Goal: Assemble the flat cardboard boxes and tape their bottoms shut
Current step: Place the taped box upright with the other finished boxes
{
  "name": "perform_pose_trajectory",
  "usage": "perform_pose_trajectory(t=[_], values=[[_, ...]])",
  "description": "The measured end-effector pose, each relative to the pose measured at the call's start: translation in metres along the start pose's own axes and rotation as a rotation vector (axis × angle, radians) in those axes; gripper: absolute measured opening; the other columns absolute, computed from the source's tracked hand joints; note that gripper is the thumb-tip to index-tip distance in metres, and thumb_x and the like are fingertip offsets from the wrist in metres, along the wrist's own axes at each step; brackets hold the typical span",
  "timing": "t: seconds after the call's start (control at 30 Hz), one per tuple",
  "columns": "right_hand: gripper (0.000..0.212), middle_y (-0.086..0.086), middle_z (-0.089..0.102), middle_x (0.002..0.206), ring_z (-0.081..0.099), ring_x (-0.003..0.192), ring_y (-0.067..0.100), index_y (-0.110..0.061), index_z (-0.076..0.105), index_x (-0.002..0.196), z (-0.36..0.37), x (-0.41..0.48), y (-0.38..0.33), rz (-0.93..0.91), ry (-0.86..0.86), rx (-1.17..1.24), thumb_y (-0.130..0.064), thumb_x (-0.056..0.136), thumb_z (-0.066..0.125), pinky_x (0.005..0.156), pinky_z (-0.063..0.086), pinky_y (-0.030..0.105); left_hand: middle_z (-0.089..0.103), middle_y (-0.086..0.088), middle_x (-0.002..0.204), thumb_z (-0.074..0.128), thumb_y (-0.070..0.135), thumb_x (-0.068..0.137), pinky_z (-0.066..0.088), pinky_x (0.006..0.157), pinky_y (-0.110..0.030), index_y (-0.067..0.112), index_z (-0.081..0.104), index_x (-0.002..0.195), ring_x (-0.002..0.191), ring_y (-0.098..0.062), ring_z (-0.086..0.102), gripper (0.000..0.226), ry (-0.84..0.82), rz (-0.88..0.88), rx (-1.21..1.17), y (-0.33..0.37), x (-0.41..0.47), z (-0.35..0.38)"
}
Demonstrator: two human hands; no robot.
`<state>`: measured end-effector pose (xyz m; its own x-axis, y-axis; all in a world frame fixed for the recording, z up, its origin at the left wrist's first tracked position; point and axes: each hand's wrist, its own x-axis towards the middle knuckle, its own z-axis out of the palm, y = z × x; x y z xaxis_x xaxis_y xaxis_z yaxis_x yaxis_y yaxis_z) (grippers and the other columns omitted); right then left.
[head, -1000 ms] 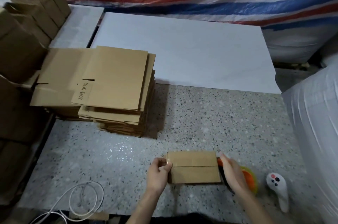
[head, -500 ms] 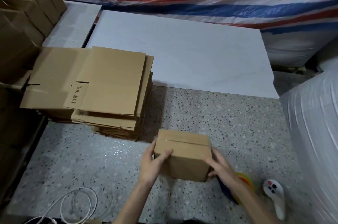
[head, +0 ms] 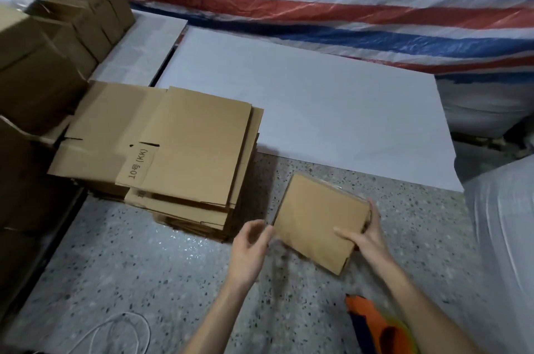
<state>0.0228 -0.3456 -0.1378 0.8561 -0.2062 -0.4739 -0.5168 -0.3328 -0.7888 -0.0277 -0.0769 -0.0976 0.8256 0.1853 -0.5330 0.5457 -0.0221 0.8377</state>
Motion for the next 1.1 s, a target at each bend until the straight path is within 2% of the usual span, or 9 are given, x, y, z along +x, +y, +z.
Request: perform_pose_trajectory(t=[0.07,0.17,0.37,0.6,0.77,0.9,0.97,1.03,1.1], values=[[0.099,0.008,0.057,0.137,0.056,0.121,0.031,-0.029,0.034,0.149,0.013,0.024,-0.012,0.208,0.042,0.227,-0.056,0.067,0.082,0.095,0.050,0.057,0.071,0.004,0.101,0.065,0.026,0.096,0.049,0.073,-0.012,0.022,0.070,0.101,0.100,-0.011,0.066,0.008,0.003,-0.035,0.002,-0.008,-0.003,-0.010],[0.067,0.015,0.070,0.115,0.064,0.107,0.035,-0.022,0.062,0.125,0.028,0.053,-0.037,0.566,-0.134,0.682,-0.063,0.073,0.070,0.078,0.056,0.050,0.071,-0.003,0.097,0.064,0.026,0.097,0.053,0.076,-0.025,0.017,0.071,0.095,0.094,-0.018,0.068,0.011,0.013,-0.140,-0.002,-0.019,-0.008,-0.025],[0.064,0.031,0.060,0.128,0.058,0.115,0.051,-0.012,0.055,0.133,0.085,0.113,-0.077,0.684,-0.231,1.194,-0.052,0.084,0.062,0.089,0.053,0.061,0.075,-0.008,0.086,0.065,0.019,0.095,0.053,0.070,-0.027,0.009,0.072,0.087,0.072,-0.014,0.070,0.015,0.119,-0.154,-0.096,-0.013,-0.017,-0.052],[0.066,0.036,0.056,0.120,0.055,0.106,0.053,-0.004,0.055,0.132,0.172,0.178,-0.110,0.799,-0.247,1.606,-0.055,0.091,0.058,0.067,0.059,0.059,0.074,-0.004,0.078,0.073,0.015,0.085,0.056,0.071,-0.033,0.026,0.075,0.071,0.069,-0.012,0.069,0.017,0.241,0.042,0.012,0.003,-0.016,-0.072],[0.066,0.043,0.058,0.120,0.055,0.108,0.062,0.001,0.053,0.131,0.198,0.202,-0.097,0.710,-0.233,1.667,-0.056,0.099,0.040,0.086,0.053,0.068,0.069,0.008,0.073,0.073,0.015,0.077,0.049,0.063,-0.013,0.032,0.070,0.077,0.069,-0.009,0.064,0.017,0.552,0.430,0.233,0.010,-0.010,-0.096],[0.072,0.027,0.063,0.118,0.058,0.117,0.048,-0.002,0.051,0.129,0.185,0.163,-0.098,0.687,-0.096,1.409,-0.064,0.097,0.034,0.106,0.042,0.062,0.065,0.007,0.091,0.069,0.025,0.086,0.047,0.076,-0.020,0.037,0.064,0.094,0.085,-0.013,0.061,0.015,0.708,0.506,0.207,0.027,0.003,-0.128],[0.067,0.016,0.065,0.100,0.065,0.104,0.032,-0.005,0.057,0.126,0.180,0.114,-0.109,0.596,0.153,1.060,-0.063,0.097,0.041,0.096,0.051,0.046,0.061,0.008,0.104,0.067,0.038,0.087,0.045,0.082,-0.017,0.040,0.062,0.104,0.096,-0.012,0.058,0.018,0.750,0.467,0.187,0.036,0.013,-0.144],[0.043,0.005,0.070,0.085,0.066,0.079,0.019,-0.012,0.068,0.103,0.178,0.058,-0.118,0.315,0.344,0.809,-0.051,0.097,0.053,0.069,0.053,0.030,0.054,0.008,0.121,0.068,0.039,0.090,0.043,0.093,-0.023,0.034,0.058,0.123,0.111,-0.013,0.053,0.035,0.776,0.425,0.230,0.045,0.026,-0.158],[0.022,-0.005,0.071,0.079,0.065,0.071,0.012,-0.018,0.069,0.089,0.181,0.008,-0.130,0.025,0.263,0.610,-0.037,0.097,0.060,0.062,0.050,0.024,0.047,-0.003,0.139,0.071,0.038,0.090,0.038,0.108,-0.037,0.017,0.047,0.143,0.129,-0.021,0.044,0.062,0.758,0.348,0.307,0.052,0.042,-0.168]])
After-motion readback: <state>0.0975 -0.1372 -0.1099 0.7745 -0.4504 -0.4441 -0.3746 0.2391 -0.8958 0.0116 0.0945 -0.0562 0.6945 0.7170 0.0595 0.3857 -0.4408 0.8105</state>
